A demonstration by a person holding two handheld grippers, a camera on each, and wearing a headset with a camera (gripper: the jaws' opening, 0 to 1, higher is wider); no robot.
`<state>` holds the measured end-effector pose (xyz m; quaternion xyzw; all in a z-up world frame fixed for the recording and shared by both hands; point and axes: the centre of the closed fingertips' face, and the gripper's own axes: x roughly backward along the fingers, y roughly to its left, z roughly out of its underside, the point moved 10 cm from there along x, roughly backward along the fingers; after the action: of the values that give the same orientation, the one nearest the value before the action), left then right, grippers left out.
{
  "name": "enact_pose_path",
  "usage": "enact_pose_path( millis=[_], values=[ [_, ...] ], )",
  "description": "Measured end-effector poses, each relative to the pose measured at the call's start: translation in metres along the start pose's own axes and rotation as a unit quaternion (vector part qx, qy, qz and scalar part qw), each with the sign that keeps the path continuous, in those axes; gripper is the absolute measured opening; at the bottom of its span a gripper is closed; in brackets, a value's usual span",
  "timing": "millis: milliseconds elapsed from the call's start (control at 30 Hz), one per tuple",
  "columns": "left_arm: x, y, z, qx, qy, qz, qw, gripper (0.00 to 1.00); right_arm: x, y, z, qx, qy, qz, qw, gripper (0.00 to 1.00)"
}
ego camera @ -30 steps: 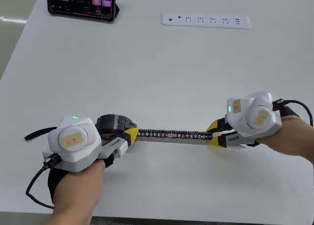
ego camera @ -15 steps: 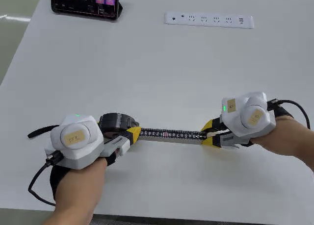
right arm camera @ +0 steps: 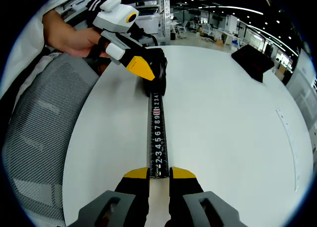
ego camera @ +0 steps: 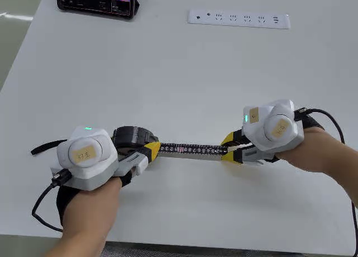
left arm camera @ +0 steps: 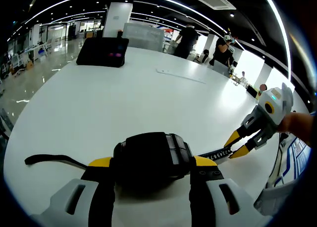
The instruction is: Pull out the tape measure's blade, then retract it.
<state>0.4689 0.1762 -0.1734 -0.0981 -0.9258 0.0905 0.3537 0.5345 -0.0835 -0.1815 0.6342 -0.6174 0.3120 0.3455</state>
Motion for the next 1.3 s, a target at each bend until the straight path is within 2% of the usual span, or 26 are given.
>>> enact_pose_path(
  millis=[500,1300],
  values=[
    [0.001,0.0,-0.001,0.003,0.003,-0.002,1.0,0.56,-0.005,-0.004,-0.01,0.007,0.0,-0.001,1.0,0.11],
    [0.001,0.0,0.0,0.005,0.002,-0.001,1.0,0.56,-0.013,-0.001,-0.024,0.003,-0.004,-0.001,1.0,0.11]
  ],
)
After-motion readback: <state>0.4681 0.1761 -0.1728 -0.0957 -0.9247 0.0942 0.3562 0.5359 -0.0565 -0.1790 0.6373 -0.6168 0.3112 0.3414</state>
